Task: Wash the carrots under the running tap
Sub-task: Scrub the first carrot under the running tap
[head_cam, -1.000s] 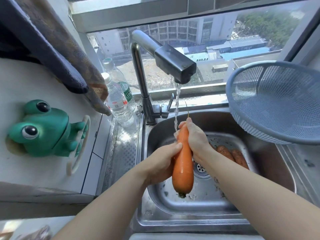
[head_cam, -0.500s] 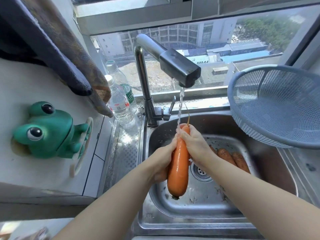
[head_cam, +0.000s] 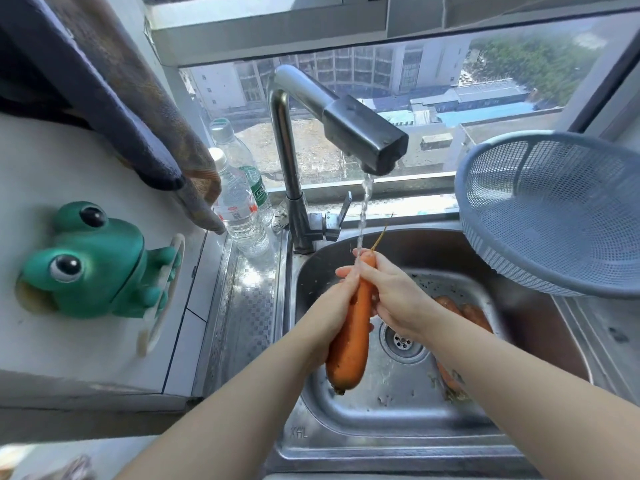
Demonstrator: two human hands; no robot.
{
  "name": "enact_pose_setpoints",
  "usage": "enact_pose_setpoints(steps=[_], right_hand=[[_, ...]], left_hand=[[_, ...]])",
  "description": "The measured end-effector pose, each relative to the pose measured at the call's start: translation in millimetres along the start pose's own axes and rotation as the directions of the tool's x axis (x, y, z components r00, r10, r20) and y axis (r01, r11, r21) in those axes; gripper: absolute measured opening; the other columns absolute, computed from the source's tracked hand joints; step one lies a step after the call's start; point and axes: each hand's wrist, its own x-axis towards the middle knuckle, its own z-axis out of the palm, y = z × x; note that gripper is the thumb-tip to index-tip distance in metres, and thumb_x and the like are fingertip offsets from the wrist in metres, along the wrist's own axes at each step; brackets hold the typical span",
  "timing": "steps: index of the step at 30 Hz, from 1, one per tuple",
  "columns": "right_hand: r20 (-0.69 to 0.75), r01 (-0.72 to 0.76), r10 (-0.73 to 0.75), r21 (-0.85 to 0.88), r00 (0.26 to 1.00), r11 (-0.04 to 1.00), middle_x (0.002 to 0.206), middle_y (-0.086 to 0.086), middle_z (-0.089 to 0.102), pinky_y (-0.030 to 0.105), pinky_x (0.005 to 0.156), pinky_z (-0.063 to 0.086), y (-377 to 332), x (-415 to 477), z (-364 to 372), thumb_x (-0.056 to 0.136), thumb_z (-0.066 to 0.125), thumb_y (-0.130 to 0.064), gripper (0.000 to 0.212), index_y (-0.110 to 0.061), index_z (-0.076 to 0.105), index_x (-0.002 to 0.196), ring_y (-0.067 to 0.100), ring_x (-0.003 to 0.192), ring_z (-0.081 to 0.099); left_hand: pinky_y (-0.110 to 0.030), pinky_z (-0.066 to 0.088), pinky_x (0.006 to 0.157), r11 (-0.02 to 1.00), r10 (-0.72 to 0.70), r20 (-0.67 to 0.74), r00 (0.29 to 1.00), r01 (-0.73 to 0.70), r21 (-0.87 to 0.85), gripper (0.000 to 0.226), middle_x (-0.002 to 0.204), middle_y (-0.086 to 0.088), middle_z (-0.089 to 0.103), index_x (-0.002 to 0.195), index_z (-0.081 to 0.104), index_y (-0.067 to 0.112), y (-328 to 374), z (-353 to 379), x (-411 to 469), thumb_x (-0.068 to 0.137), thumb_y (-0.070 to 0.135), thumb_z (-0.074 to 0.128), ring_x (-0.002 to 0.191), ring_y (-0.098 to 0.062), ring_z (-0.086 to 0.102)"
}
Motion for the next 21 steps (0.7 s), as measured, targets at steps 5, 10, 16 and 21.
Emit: enact_pose_setpoints(steps=[5,10,16,21], right_hand=[[0.039,-0.077,0.072,0.152,0.997,0.985,0.117,0.013,0.064,0.052,0.107,0.039,-4,6,-11,0.103,0.038,-0.015,0.031,-0.009,0.044,0.132,0.030,0.114,0.060],[0.094,-0.109,0.098,0.118,0.991,0.987,0.113,0.013,0.067,0.041,0.093,0.051,-8,6,-14,0.103,0.039,-0.016,0.024,-0.013,0.050,0.124,0.025,0.107,0.064],[0.058,-0.070,0.071,-0.026,0.996,0.997,0.105,0.013,0.068,0.047,0.098,0.046,-6,5,-12,0.099,0.047,-0.009,0.019,-0.006,0.050,0.118,0.026,0.099,0.063],[0.108,-0.142,0.134,0.065,0.985,0.988,0.110,0.016,0.067,0.047,0.100,0.045,-14,6,-19,0.099,0.046,-0.008,0.016,-0.007,0.056,0.111,0.028,0.104,0.063]], left_hand=[[-0.025,0.055,0.061,0.997,-0.071,0.055,0.996,0.072,-0.016,0.051,0.078,-0.004,0.068,0.103,0.065,0.010,8,-1,-2,0.095,0.055,0.042,0.068,-0.014,0.065],[-0.030,0.055,0.075,0.995,-0.056,0.154,0.986,0.068,-0.073,0.039,0.094,-0.004,0.066,0.114,0.060,0.015,4,-4,-4,0.098,0.046,0.042,0.083,-0.016,0.063],[-0.023,0.053,0.070,0.993,0.091,0.095,0.991,-0.098,0.069,0.026,0.102,0.004,0.064,0.120,0.054,0.027,-2,2,-1,0.101,0.038,0.040,0.080,-0.005,0.063],[-0.025,0.054,0.076,0.996,0.055,0.154,0.987,-0.064,0.056,0.033,0.098,0.001,0.060,0.134,0.046,0.022,0,-5,-1,0.103,0.029,0.036,0.082,-0.010,0.061]])
